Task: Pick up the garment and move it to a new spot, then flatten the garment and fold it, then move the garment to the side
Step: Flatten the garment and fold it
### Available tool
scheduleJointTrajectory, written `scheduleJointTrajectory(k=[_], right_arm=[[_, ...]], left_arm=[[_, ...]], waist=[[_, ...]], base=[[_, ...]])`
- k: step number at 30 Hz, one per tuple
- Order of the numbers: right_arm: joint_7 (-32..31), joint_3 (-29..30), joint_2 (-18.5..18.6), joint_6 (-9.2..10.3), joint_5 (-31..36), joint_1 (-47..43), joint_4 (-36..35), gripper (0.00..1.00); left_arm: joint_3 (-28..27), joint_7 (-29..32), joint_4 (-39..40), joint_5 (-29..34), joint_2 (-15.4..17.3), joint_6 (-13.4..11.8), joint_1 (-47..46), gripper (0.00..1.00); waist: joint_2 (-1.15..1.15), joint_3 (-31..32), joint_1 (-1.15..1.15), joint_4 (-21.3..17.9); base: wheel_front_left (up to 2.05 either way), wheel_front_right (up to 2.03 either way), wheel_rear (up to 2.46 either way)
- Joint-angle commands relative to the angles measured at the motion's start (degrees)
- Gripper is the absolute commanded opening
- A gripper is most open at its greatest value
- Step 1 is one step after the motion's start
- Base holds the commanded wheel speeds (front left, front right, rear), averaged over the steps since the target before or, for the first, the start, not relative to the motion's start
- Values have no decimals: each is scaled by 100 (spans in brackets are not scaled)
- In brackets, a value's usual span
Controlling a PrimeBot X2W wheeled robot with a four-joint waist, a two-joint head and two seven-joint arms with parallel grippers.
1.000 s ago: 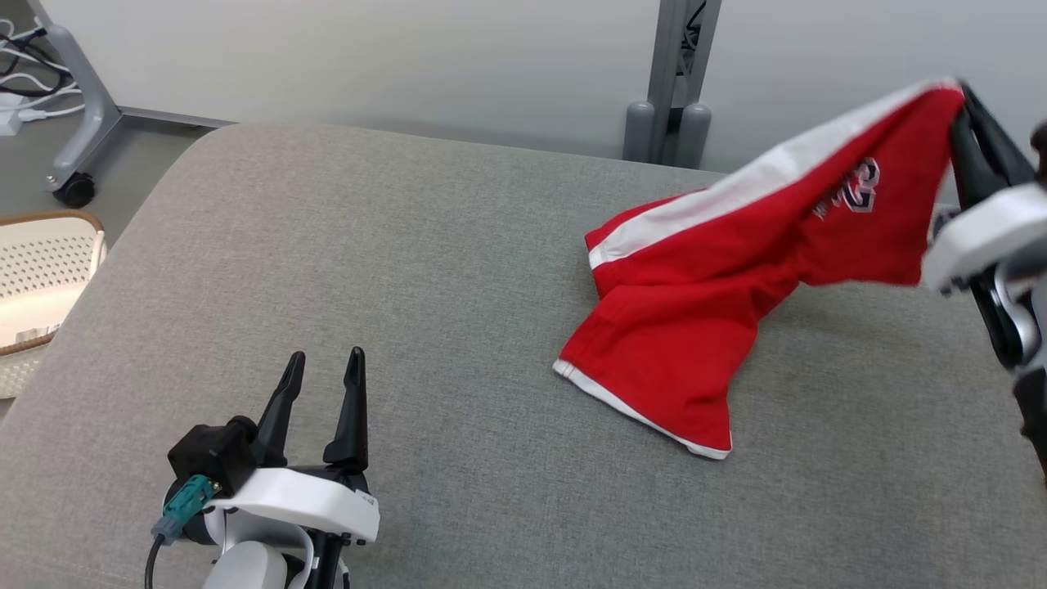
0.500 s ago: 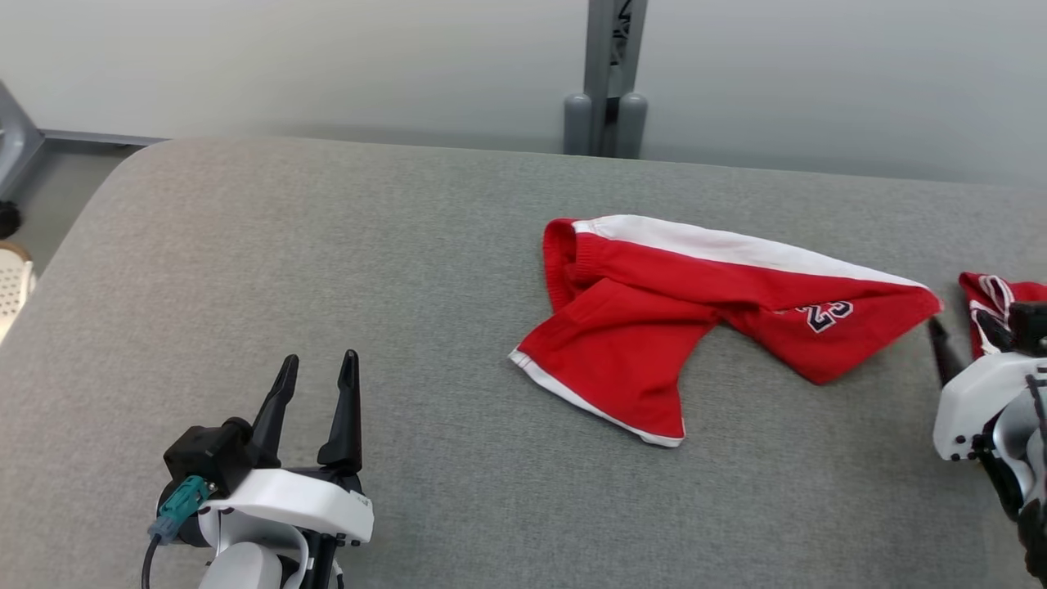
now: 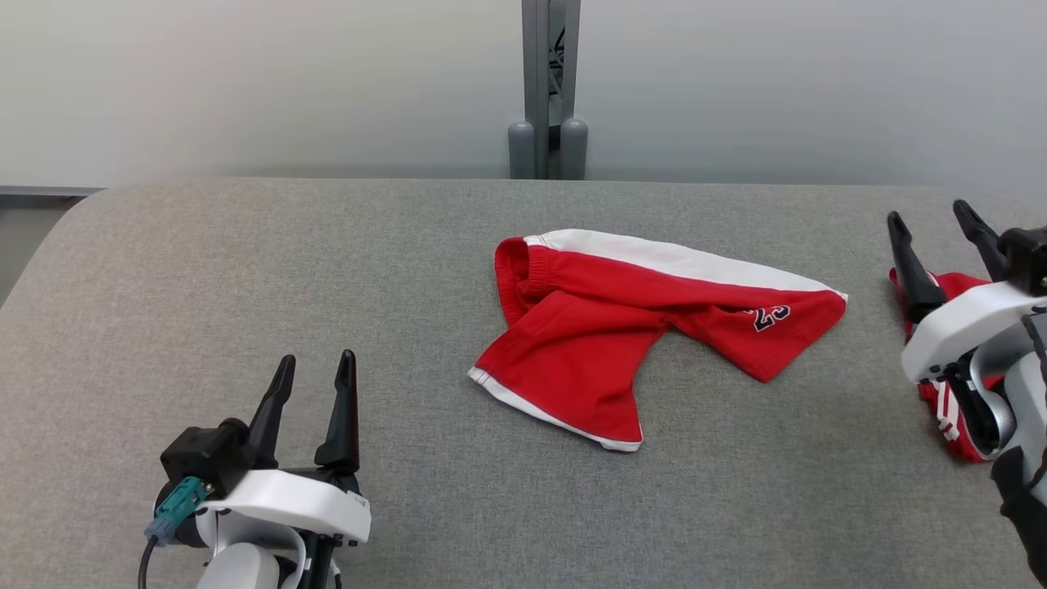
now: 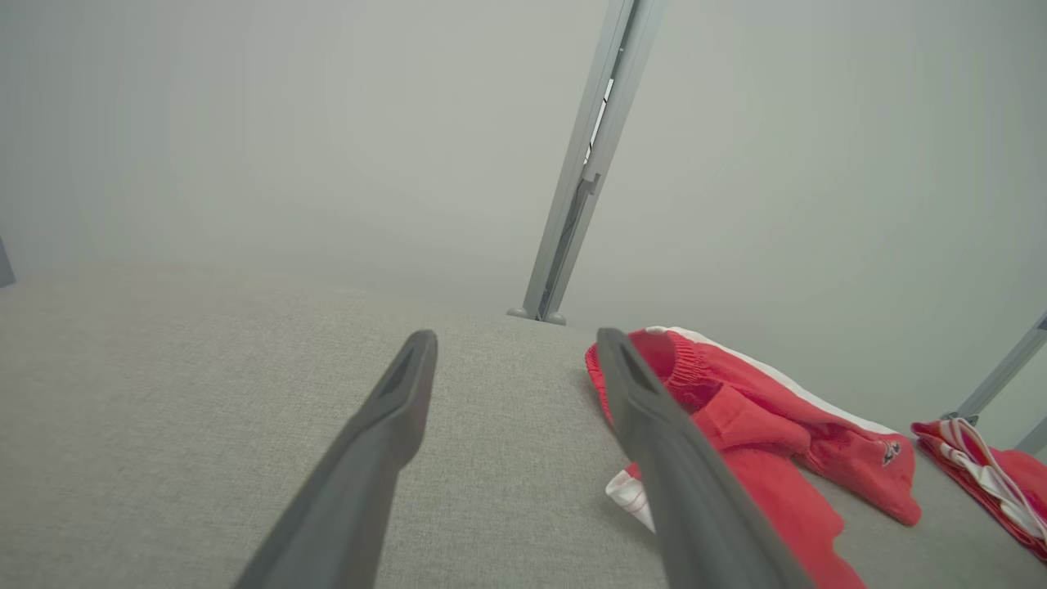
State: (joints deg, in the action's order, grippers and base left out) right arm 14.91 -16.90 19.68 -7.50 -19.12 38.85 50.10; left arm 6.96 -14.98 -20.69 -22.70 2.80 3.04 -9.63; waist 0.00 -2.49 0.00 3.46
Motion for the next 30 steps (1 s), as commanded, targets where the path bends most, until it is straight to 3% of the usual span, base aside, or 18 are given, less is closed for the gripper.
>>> scheduleJointTrajectory(k=[1, 6, 11, 17, 22, 30], right_arm=[[32, 85, -65, 1, 67, -358, -660, 100], [24, 287, -288, 1, 401, -1204, -2166, 100], [25, 369, -574, 1, 660, -1894, -2819, 100], [24, 190, -817, 1, 910, -2335, -2912, 100], [26, -172, -837, 1, 950, -2175, -2852, 100], [-193, -1606, -529, 1, 700, -1320, -2188, 100]], left_arm=[[-27, -18, 45, 51, 25, 22, 68, 100], [-104, -18, 86, 81, 24, 23, 111, 100], [-97, -18, 80, 58, 23, 38, 183, 100], [-46, -18, 48, 80, 22, 44, 248, 100], [9, -18, 47, 68, 21, 44, 193, 100], [262, -18, 33, -85, 24, 0, 60, 100]], waist=[[0, 55, 0, 30], [0, 117, 0, 110], [0, 174, 0, 205], [0, 218, 0, 332], [0, 160, 0, 507], [0, -70, 0, 945]], base=[[0, 0, 0], [0, 0, 0], [0, 0, 0], [0, 0, 0], [0, 0, 0], [0, 0, 0]])
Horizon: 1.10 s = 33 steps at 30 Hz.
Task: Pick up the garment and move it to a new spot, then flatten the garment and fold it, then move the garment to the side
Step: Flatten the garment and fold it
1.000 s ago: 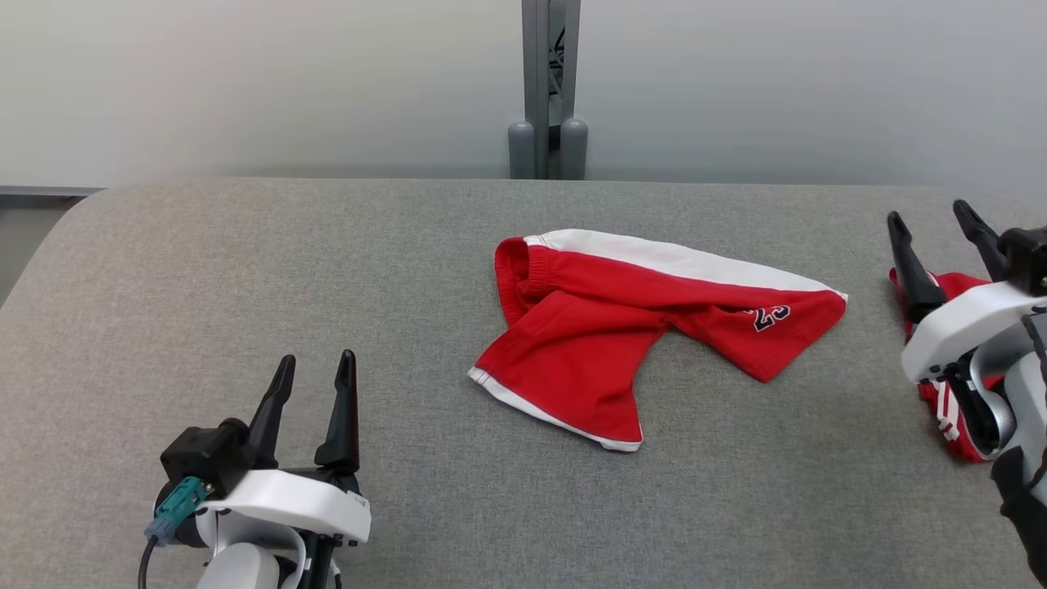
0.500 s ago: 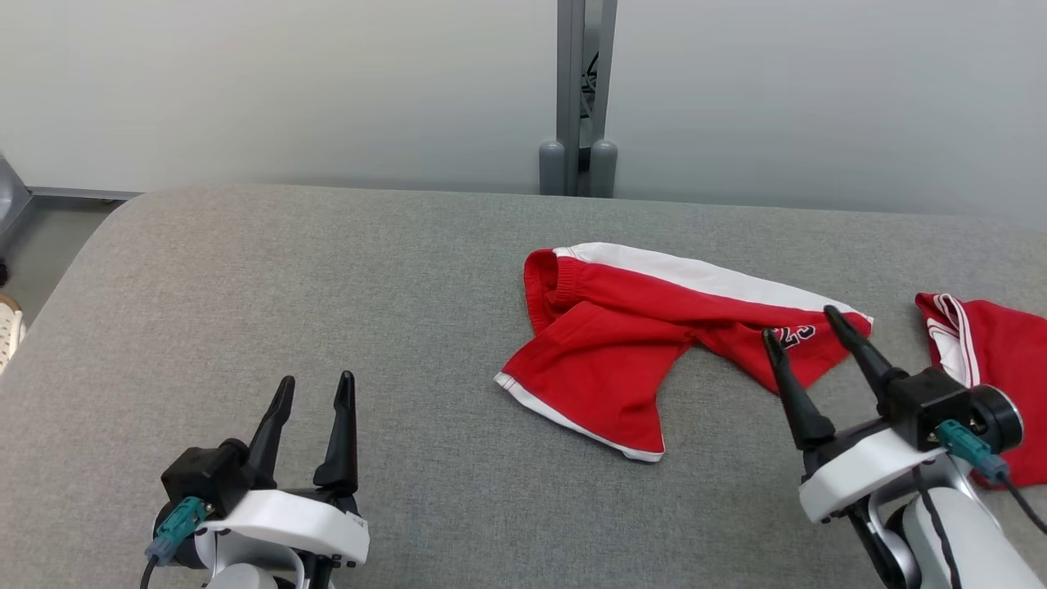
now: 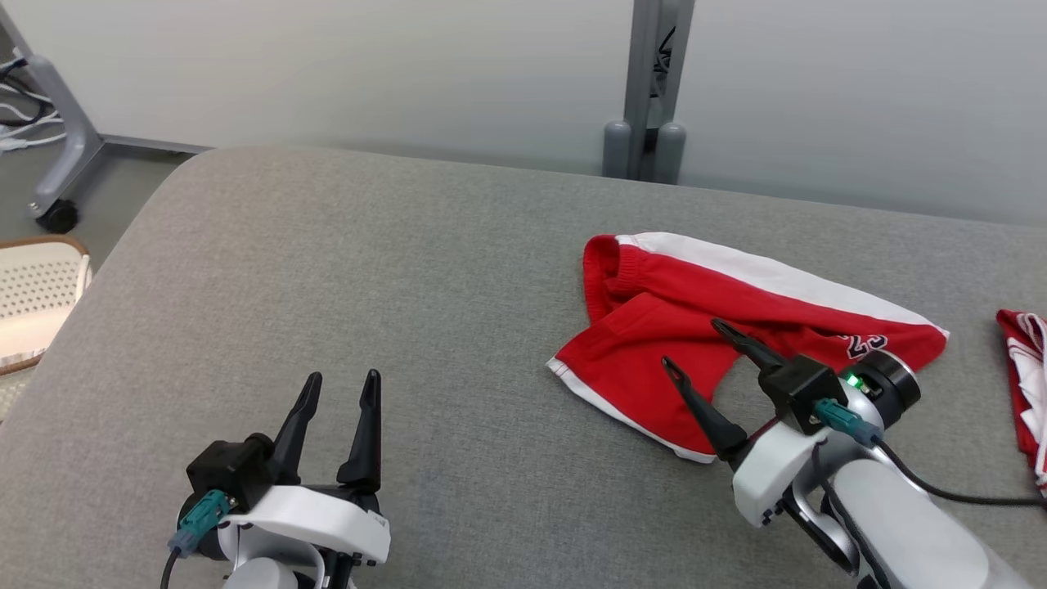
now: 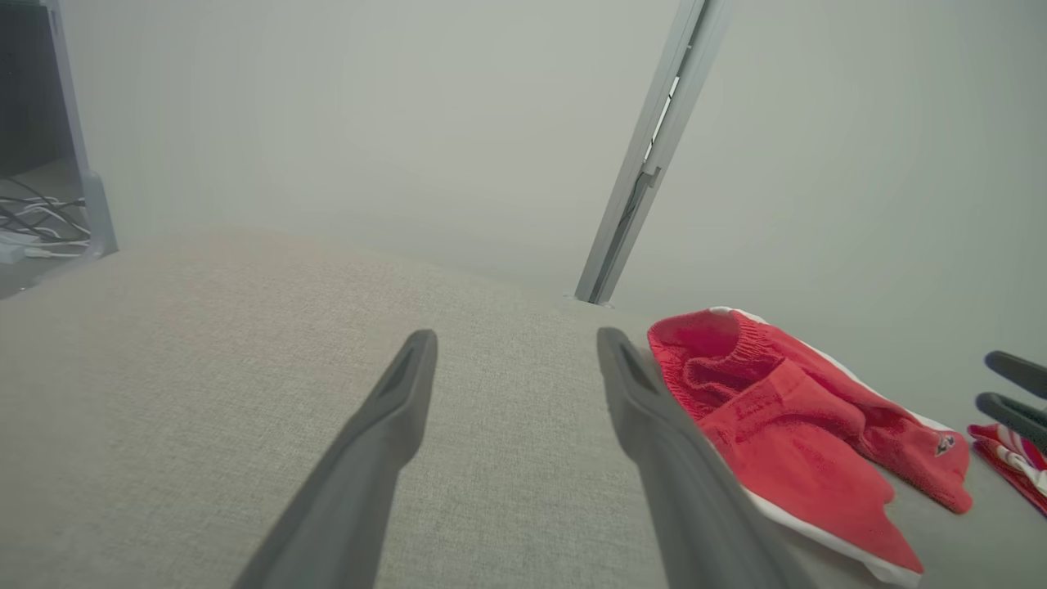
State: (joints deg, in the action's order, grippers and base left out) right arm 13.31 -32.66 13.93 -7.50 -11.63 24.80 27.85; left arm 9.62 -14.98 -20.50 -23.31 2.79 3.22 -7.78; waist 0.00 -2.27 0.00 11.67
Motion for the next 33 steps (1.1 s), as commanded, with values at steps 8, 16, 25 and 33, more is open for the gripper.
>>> scheduleJointTrajectory(k=[8, 16, 25, 33], right_arm=[[-481, -1066, 325, 1, -407, 1201, 963, 100], [-781, -1744, 394, 1, -661, 1851, 1822, 100], [-735, -2270, 385, 1, -1045, 2140, 2239, 0], [-208, -2331, 293, 1, -1277, 2331, 2392, 0]], left_arm=[[241, -18, 28, -211, 23, -92, -241, 100], [380, -18, 179, -387, 24, -205, -267, 100], [457, -18, 222, -450, 24, -262, -268, 100], [367, -18, 179, -380, 24, -259, -306, 100]], waist=[[0, -416, 0, 646], [0, -618, 0, 1018], [0, -665, 0, 1117], [0, -623, 0, 919]], base=[[0, 0, 0], [0, 0, 0], [0, 0, 0], [0, 0, 0]])
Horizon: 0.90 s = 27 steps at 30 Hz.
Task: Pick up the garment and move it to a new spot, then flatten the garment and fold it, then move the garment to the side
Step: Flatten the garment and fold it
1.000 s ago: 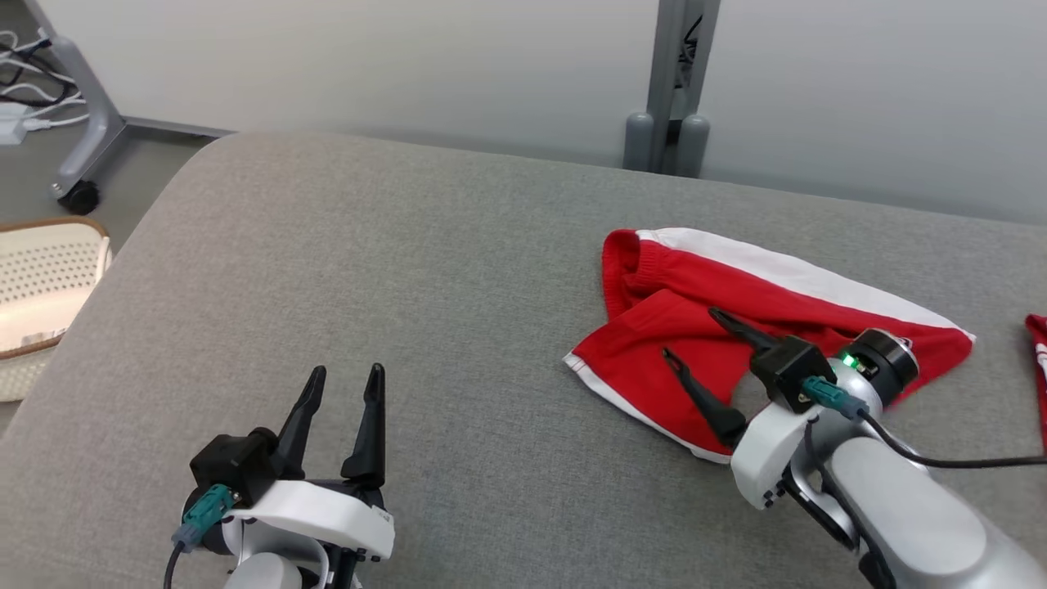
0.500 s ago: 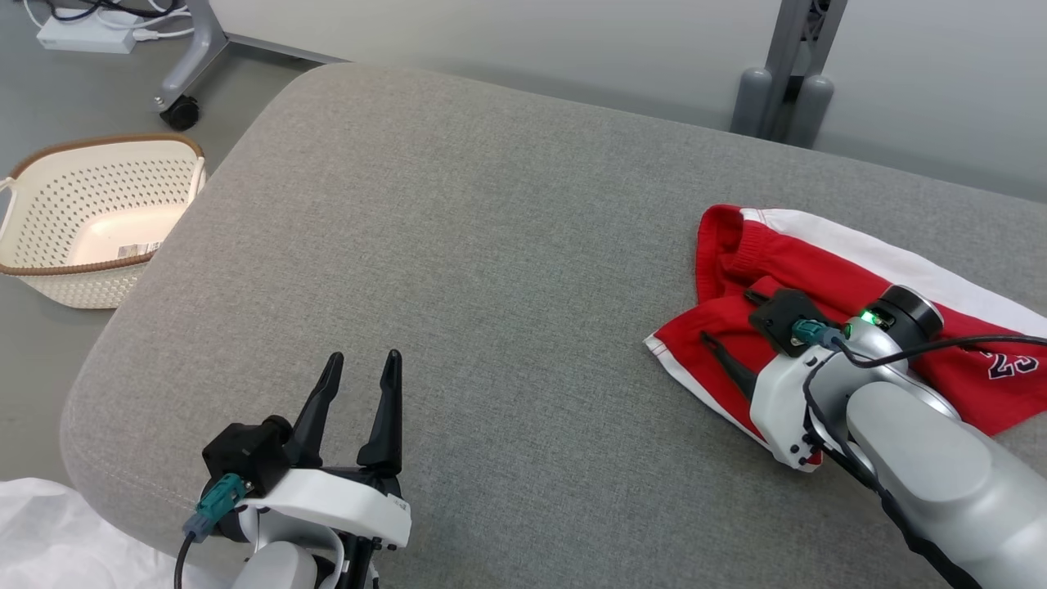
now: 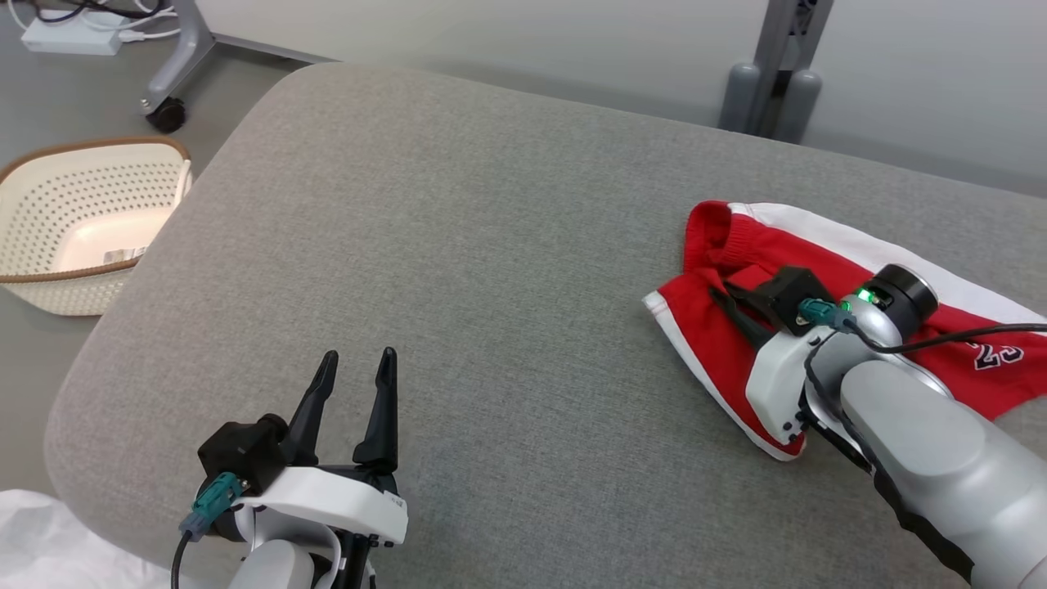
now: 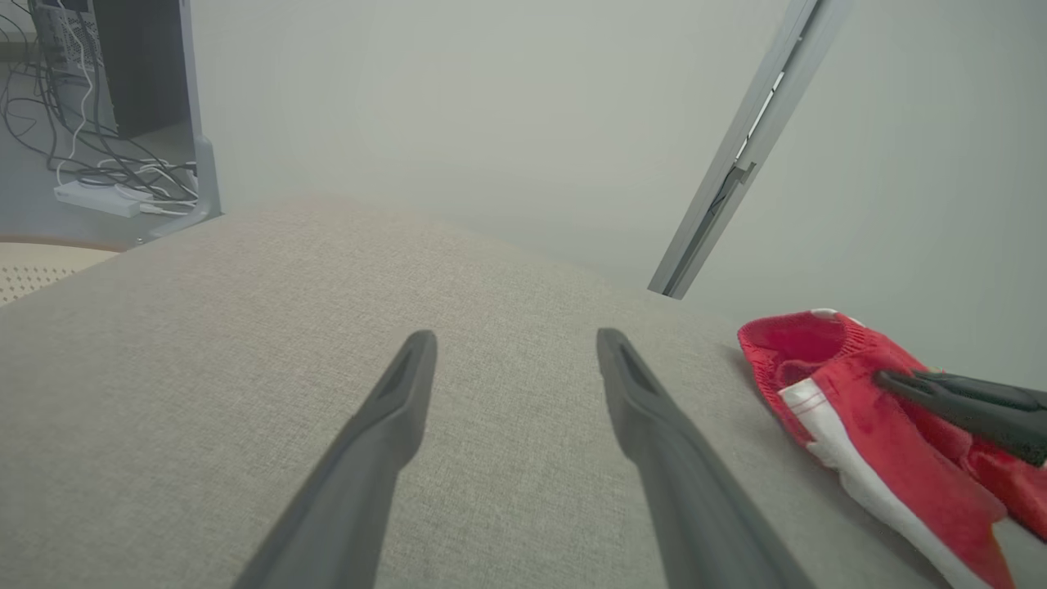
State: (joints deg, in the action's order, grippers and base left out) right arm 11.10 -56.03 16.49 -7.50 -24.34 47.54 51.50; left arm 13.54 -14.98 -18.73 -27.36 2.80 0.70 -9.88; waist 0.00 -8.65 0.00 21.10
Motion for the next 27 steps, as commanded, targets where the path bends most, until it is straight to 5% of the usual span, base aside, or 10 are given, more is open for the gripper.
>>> scheduleJointTrajectory(k=[1, 11, 19, 27], right_arm=[[76, 22, 19, 1, -32, 54, 30, 0], [416, 677, 28, 1, -163, -108, -428, 0], [417, 2883, 438, 0, 205, -1525, -2164, 0], [286, 4496, 110, 1, 496, -3089, -2660, 0]], left_arm=[[-38, -18, -4, 34, 22, 3, -101, 100], [-235, -18, -78, 210, 23, 65, 0, 100], [-486, -18, -65, 347, 22, 132, 136, 100], [-540, -18, -94, 395, 23, 183, 120, 100]], waist=[[0, 31, 0, -65], [0, 328, 0, -534], [0, 480, 0, -1141], [0, 492, 0, -1663]], base=[[0, 0, 0], [0, 0, 0], [0, 0, 0], [0, 0, 0]])
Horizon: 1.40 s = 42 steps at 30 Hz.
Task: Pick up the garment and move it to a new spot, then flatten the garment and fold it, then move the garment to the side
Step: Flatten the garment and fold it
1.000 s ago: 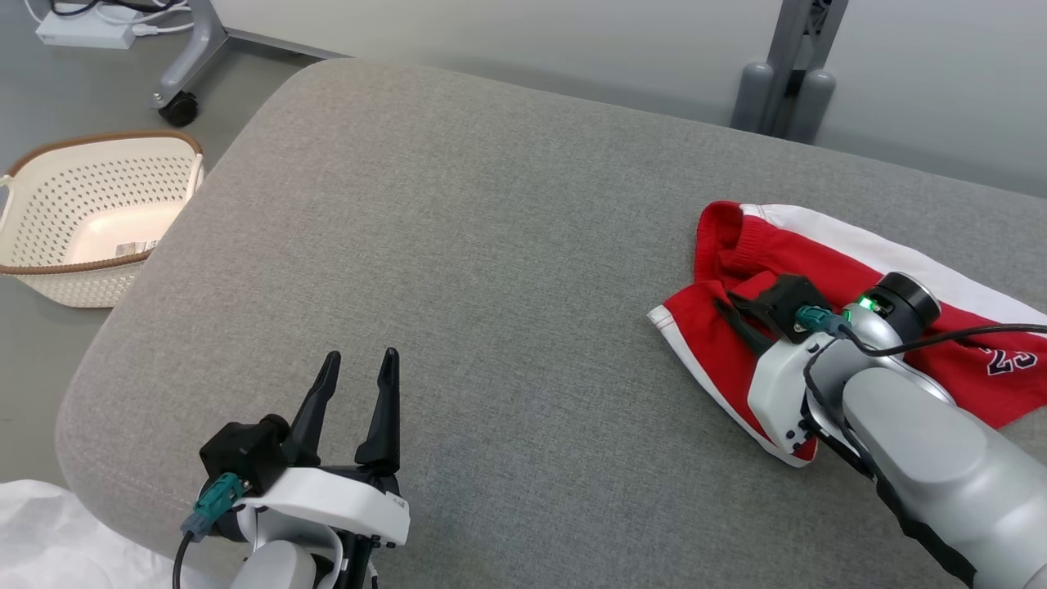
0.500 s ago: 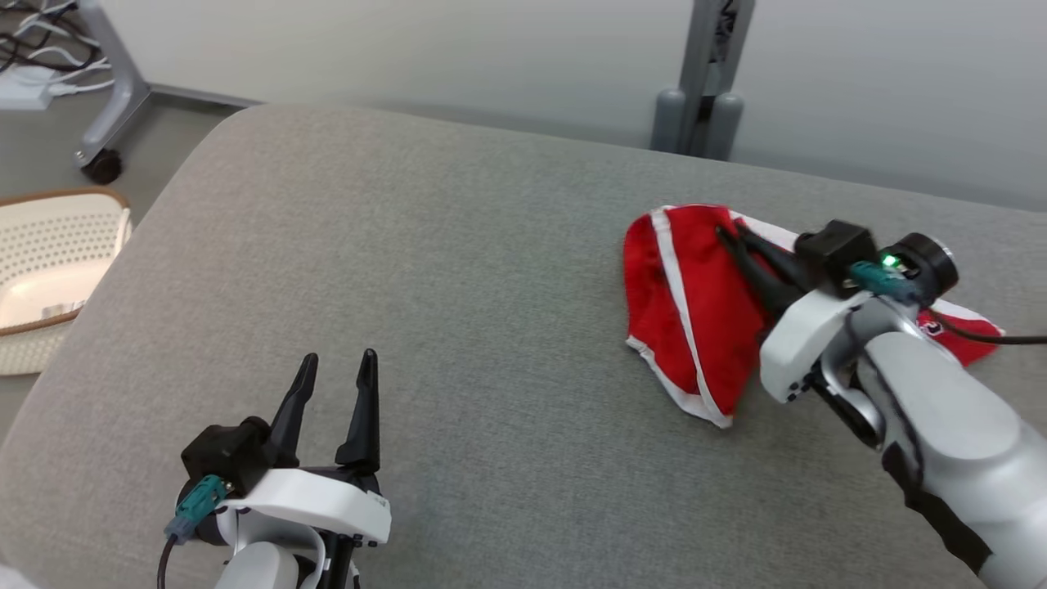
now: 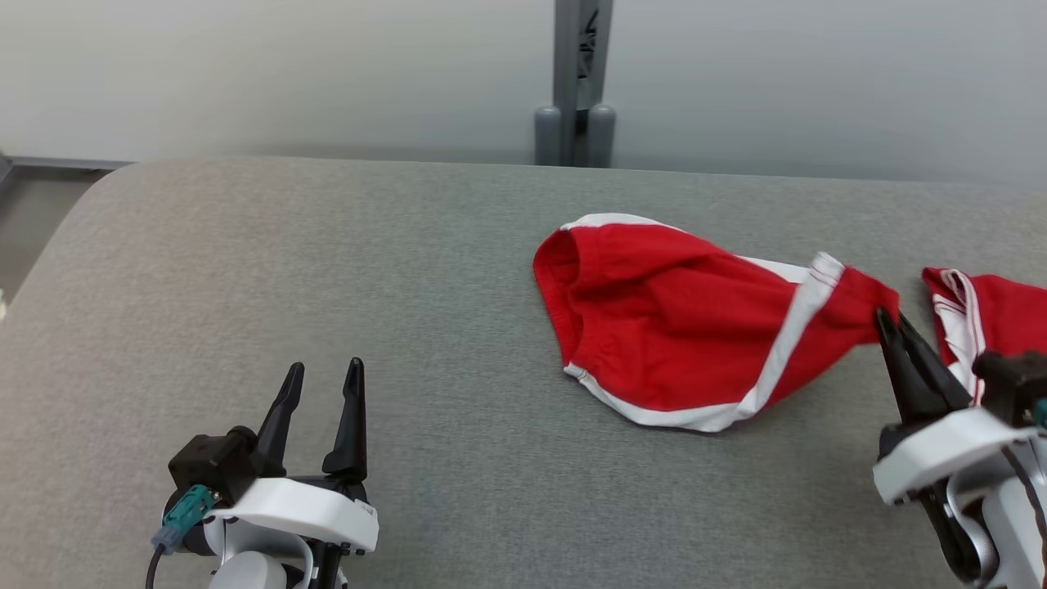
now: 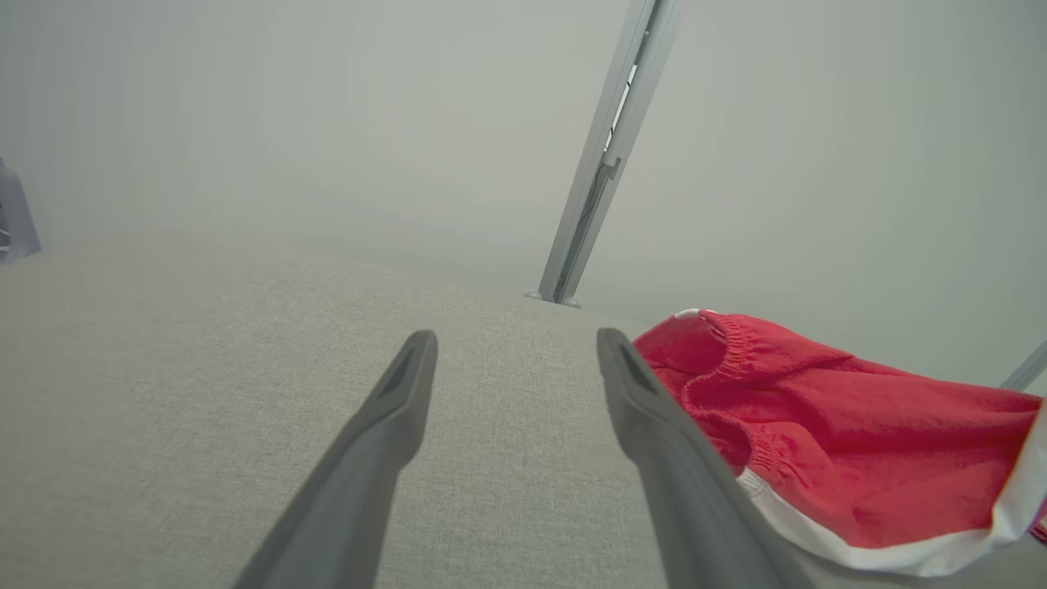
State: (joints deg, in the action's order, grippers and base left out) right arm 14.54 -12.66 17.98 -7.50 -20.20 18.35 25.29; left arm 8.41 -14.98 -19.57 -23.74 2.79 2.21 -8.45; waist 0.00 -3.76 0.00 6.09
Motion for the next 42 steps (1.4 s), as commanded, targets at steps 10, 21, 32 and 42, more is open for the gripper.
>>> scheduleJointTrajectory(k=[10, 21, 32, 42], right_arm=[[-1108, 1183, -751, 1, 371, -917, 317, 100], [-1126, 2102, -1079, 0, 1117, -699, -220, 100], [10, 1161, -935, 2, 1468, -547, -1056, 100], [73, 869, -1264, 1, 1323, -1119, -1266, 100]], left_arm=[[-1, -18, -50, 64, 24, 47, -96, 100], [53, -18, -63, 50, 23, 64, -150, 100], [174, -18, 50, -48, 25, 75, -115, 100], [227, -18, 119, 84, 22, 48, 80, 100]], waist=[[0, 9, 0, -541], [0, 16, 0, -702], [0, 131, 0, -704], [0, 197, 0, -618]], base=[[0, 0, 0], [0, 0, 0], [0, 0, 0], [0, 0, 0]])
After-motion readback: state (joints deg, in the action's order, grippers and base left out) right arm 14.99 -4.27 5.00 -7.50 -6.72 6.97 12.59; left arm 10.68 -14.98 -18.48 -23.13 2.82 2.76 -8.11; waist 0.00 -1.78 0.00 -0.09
